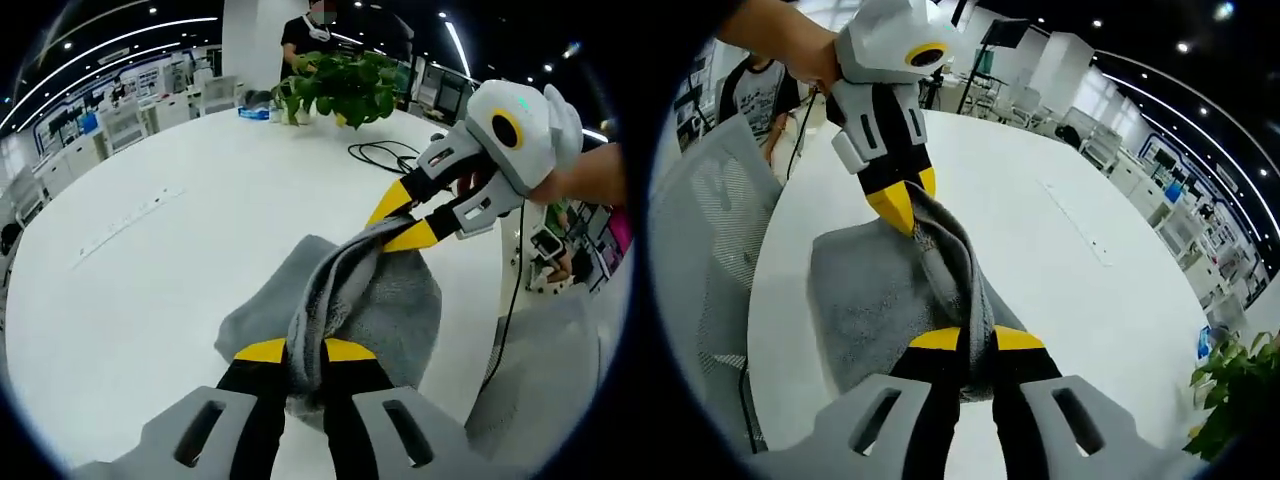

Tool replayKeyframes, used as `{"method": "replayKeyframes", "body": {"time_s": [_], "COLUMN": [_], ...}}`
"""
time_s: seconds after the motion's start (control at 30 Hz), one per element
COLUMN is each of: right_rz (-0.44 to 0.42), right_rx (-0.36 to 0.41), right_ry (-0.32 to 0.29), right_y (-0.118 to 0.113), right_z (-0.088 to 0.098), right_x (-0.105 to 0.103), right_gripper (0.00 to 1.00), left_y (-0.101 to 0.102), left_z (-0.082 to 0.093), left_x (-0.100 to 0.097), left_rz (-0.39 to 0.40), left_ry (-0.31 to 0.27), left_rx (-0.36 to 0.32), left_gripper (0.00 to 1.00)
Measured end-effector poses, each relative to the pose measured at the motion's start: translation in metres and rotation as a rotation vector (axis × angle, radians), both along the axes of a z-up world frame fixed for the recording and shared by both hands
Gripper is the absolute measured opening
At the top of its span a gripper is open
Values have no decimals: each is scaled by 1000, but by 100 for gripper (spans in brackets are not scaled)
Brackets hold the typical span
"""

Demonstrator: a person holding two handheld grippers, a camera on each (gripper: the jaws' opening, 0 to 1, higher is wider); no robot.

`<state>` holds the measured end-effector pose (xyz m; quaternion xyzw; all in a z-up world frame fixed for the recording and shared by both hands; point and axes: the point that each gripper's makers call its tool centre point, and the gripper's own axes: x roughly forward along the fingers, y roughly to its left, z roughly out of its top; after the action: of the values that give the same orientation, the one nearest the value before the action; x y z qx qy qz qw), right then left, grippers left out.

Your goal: Fold the towel on the table until its edges align and the towel forms a compact rectangular stack.

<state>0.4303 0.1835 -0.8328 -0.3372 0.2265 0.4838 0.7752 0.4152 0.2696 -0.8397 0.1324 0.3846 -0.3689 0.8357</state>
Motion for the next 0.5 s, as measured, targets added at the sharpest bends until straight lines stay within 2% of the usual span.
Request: {"method": "replayKeyframes", "body": {"time_s": [0.5], "right_rz": [-33], "right_rx": [-17], "right_ry": [48], "right_y": [3], "right_z": [-26], "right_x": [21], "right_gripper": [11], "left_y": [5], "left_z": [-26], "left_x": [15], "left_rz": [31], "left_ry": [31], "left_rx": [20], "left_gripper": [14]}}
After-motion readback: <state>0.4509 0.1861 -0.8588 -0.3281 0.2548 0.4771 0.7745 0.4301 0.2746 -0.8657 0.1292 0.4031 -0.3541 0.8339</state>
